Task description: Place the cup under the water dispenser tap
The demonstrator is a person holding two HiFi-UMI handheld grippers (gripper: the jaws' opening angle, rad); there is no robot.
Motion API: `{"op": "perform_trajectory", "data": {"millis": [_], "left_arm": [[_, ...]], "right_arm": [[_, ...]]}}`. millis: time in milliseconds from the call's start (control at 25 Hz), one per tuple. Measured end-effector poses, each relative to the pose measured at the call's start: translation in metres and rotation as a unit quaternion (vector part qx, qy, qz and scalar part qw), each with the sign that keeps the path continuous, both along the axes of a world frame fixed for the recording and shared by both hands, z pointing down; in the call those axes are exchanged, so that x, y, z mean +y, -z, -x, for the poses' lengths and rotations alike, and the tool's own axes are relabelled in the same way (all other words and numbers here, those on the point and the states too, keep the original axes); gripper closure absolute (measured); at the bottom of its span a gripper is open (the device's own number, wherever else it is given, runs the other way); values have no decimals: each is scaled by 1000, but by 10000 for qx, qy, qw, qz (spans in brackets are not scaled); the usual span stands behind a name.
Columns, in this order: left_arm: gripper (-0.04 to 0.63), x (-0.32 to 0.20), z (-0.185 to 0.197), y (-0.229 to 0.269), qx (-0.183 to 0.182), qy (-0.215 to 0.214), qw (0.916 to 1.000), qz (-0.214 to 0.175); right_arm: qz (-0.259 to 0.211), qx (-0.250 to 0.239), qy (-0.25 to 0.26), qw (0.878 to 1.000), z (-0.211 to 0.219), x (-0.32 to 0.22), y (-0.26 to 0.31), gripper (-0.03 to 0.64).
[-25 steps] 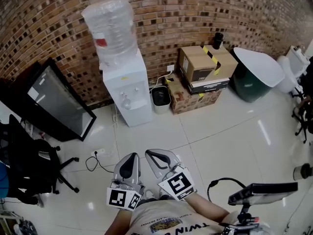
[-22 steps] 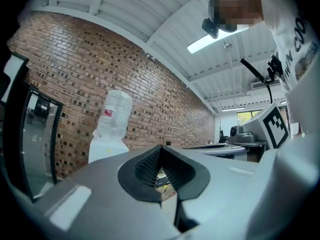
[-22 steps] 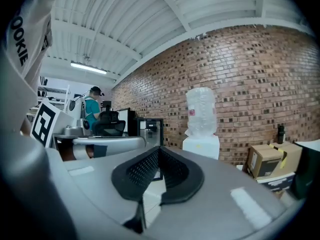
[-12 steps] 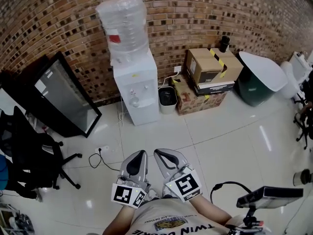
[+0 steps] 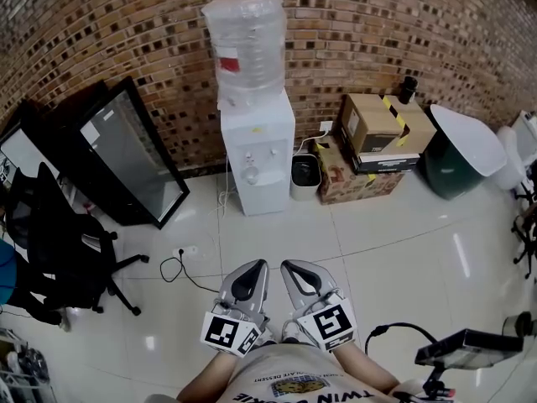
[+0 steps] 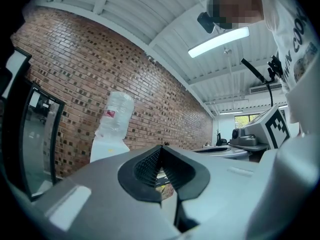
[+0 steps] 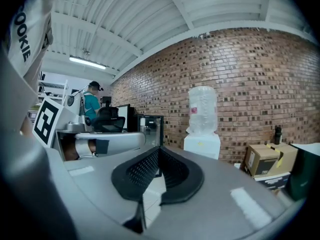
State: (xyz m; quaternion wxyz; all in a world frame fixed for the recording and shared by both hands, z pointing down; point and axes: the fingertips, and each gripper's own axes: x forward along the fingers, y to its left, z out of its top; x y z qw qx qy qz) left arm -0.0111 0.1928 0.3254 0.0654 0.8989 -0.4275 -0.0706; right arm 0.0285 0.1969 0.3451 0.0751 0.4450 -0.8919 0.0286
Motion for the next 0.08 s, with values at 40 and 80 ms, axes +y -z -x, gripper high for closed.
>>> {"op": "perform_trajectory", "data": {"millis": [40,80], "left_arm": [[612,1,2,-1,-1,5,10000,7],[612,1,3,-2,-1,9,10000,15]], "right_arm": [[19,10,-12,10000,1,1,-1,611],[42,22,-27,10000,3,1,-2,611]]}}
